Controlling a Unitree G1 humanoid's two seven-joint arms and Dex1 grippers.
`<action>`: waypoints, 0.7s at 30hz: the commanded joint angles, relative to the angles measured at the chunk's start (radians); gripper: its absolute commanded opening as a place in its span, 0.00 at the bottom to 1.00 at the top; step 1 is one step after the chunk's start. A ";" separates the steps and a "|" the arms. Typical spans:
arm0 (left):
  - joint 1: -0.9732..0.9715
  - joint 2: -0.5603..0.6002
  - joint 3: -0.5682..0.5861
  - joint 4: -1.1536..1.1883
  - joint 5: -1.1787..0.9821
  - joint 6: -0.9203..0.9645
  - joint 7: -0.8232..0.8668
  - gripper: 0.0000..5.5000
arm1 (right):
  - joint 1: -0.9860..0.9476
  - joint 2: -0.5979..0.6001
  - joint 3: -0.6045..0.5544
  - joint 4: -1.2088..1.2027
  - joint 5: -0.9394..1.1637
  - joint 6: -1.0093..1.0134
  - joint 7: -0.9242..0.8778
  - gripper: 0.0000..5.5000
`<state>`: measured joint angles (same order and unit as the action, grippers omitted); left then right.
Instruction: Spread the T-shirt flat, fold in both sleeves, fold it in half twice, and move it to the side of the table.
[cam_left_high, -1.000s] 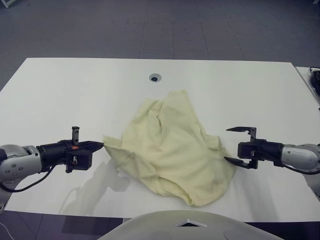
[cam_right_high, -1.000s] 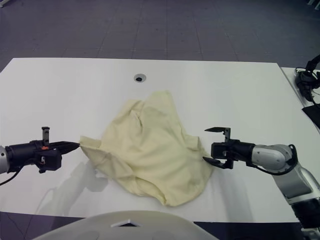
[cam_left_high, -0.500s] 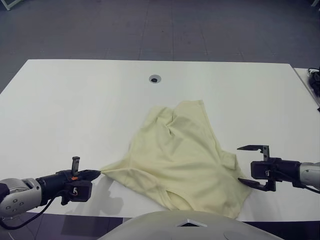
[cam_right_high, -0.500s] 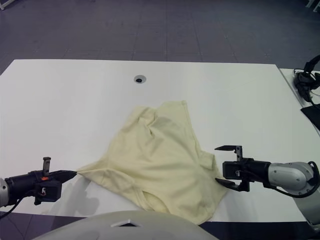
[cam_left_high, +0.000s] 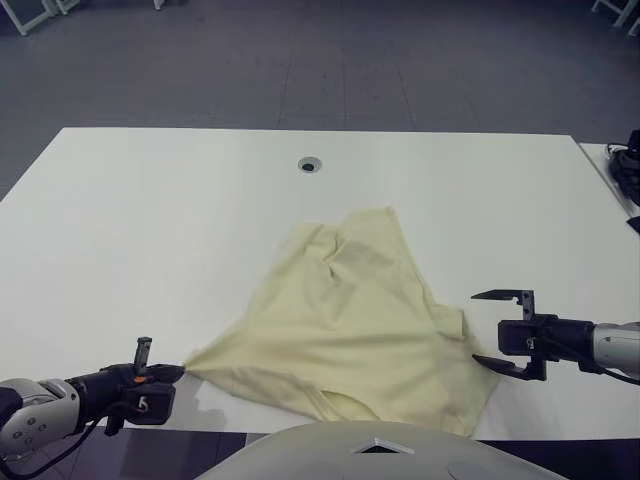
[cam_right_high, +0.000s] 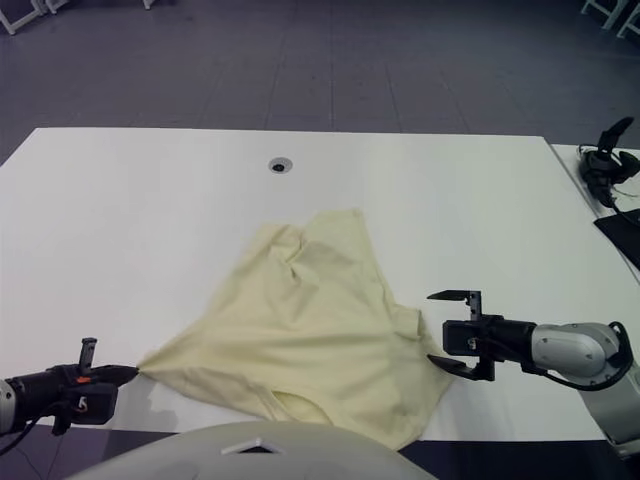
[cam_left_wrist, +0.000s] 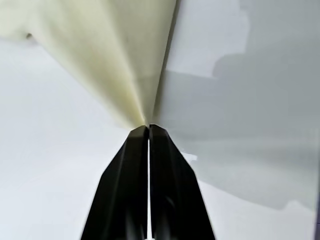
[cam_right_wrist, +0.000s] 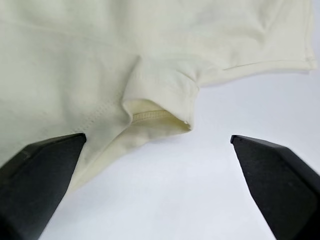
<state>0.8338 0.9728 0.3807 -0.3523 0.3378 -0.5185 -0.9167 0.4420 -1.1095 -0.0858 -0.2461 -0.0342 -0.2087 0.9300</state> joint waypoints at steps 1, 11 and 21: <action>-0.026 0.017 0.016 0.031 0.097 -0.033 0.048 0.00 | -0.006 0.021 0.034 0.025 -0.042 0.011 0.000 0.98; -0.117 0.021 -0.028 0.055 0.135 -0.073 0.113 0.00 | -0.065 0.055 0.044 0.039 -0.029 0.012 -0.021 0.98; -0.072 0.041 -0.023 0.004 -0.022 -0.030 0.030 0.06 | -0.064 0.073 -0.025 -0.086 0.235 0.130 0.083 0.98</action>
<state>0.7516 0.9956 0.3478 -0.3337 0.3506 -0.5707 -0.8601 0.3778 -1.0436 -0.0831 -0.3003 0.1451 -0.1162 0.9894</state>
